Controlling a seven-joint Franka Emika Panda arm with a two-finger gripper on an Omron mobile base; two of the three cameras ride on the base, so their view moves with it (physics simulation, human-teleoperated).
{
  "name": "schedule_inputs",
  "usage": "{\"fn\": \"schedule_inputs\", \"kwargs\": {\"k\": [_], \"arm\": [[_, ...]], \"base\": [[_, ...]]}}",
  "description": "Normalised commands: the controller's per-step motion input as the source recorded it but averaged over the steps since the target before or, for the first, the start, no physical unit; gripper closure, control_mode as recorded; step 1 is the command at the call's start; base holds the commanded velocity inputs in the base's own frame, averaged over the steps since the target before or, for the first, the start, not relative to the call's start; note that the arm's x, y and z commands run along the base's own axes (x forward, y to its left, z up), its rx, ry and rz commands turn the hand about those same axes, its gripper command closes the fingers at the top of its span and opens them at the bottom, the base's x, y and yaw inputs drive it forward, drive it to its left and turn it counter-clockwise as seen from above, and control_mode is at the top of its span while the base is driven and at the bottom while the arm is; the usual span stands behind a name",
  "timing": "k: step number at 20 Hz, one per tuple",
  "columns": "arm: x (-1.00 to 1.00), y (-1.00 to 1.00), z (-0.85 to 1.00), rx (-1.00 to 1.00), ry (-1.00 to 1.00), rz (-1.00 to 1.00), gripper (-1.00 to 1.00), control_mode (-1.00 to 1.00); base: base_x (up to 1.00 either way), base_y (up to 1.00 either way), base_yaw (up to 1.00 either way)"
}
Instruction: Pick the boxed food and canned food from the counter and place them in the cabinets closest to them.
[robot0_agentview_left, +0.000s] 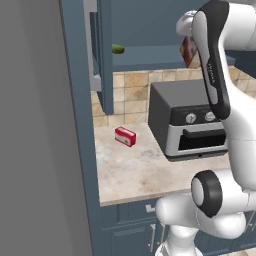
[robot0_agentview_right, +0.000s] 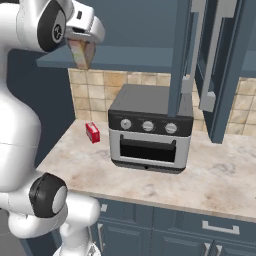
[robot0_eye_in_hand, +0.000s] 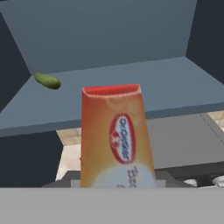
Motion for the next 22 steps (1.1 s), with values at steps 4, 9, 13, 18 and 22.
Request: {"fn": "schedule_inputs", "kwargs": {"k": [4, 9, 13, 18, 22], "arm": [[0.26, 0.0, -0.14, -0.05, 0.0, 0.05, 1.0, -1.0], [0.28, 0.0, -0.12, -0.05, 0.0, 0.04, 1.0, -1.0], [0.3, 0.0, -0.03, -0.05, 0.0, 0.04, 1.0, -1.0], [0.31, -0.01, 0.0, -0.04, 0.0, 0.03, 1.0, -1.0], [0.3, -0.01, 0.0, -0.04, 0.0, 0.03, 1.0, -1.0]], "base": [[0.0, 0.0, 0.0], [0.0, 0.0, 0.0], [0.0, 0.0, 0.0], [0.0, 0.0, 0.0], [0.0, 0.0, 0.0]]}}
